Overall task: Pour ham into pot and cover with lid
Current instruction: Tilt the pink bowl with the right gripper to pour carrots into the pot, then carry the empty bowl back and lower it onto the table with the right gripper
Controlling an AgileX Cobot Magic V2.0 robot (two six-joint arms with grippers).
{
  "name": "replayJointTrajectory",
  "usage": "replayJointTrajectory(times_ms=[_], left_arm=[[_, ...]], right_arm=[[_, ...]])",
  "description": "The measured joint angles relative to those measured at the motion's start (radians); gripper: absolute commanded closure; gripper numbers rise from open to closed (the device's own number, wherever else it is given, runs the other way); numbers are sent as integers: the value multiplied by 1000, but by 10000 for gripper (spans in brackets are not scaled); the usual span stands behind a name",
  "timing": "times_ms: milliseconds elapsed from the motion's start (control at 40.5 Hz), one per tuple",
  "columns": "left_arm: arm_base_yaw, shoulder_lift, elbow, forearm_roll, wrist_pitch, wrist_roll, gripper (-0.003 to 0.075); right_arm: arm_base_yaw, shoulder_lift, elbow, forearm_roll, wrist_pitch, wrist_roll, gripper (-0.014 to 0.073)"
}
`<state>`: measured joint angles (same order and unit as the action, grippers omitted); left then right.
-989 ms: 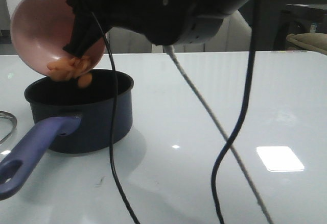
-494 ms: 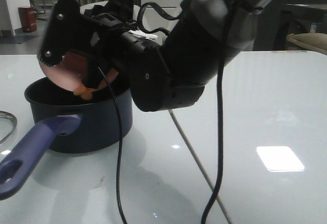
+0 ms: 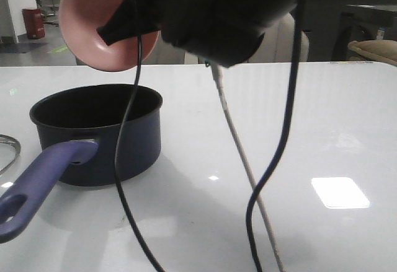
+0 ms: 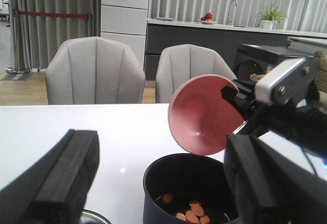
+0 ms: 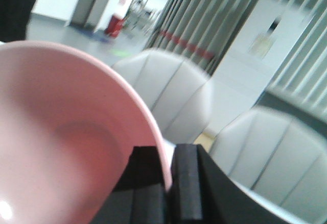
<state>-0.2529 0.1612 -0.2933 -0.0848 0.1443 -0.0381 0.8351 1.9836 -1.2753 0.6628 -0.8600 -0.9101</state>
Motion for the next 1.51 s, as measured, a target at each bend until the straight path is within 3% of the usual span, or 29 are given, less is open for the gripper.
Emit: replayJointTrajectory(times_ms=[346,618,841,1162,1285,1508], left_arm=[[0,0,0,0,0,0,168],[0,0,0,0,0,0,168],[0,0,0,0,0,0,168],[0,0,0,0,0,0,168],[0,0,0,0,0,0,168],[0,0,0,0,0,0,168]], right_arm=[[-44,-200,0,236,592,63,462],[-216,-304,0,270,996,57,456],[-393,-352,0,129,1258,89,456],[-623,-356,0,-269,1490,492,456],[-700,-346,0,-300,1566,571,456],[-779,-247,0,-315,1642,593,456]])
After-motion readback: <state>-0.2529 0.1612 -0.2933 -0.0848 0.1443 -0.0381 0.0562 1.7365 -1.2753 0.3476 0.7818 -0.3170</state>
